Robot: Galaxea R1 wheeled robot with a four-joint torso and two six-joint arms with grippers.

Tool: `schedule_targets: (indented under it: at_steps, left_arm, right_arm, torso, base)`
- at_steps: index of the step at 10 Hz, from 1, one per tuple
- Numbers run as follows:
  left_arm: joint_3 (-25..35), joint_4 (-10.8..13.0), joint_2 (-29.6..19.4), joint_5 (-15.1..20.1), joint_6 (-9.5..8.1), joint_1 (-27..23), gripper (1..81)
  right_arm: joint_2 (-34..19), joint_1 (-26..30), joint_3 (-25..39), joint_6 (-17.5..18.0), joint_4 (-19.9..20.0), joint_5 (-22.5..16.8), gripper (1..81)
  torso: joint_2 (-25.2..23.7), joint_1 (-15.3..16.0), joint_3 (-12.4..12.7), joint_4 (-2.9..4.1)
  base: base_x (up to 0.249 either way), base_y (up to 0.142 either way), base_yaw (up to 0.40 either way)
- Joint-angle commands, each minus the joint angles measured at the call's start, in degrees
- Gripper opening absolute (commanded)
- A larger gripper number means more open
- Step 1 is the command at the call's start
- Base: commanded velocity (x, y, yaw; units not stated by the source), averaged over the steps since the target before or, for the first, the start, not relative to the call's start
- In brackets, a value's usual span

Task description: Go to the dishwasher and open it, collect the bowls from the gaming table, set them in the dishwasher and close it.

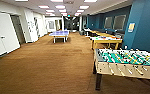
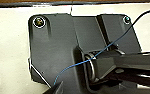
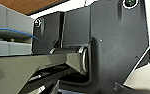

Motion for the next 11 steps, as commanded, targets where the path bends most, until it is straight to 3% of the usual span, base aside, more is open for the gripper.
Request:
schedule_targets:
  at_steps: [1, 11]
  left_arm:
    - [0.21, -0.11, -0.35, 2.81, 0.0, -2.4, 81.1]
    - [-0.23, -0.2, -0.44, 2.63, 0.0, -2.32, 81.1]
  right_arm:
    - [-0.47, 2.19, 0.5, -0.24, -0.45, -3.41, 81.1]
    - [0.06, 1.75, 0.15, -0.24, -0.45, -3.33, 81.1]
  torso:
    - [0.0, 0.0, 0.0, 0.0]
    - [-0.11, -0.15, 0.02, 0.0]
  base:
    - [0.0, 0.0, 0.0]
    - [0.096, 0.0, 0.0]
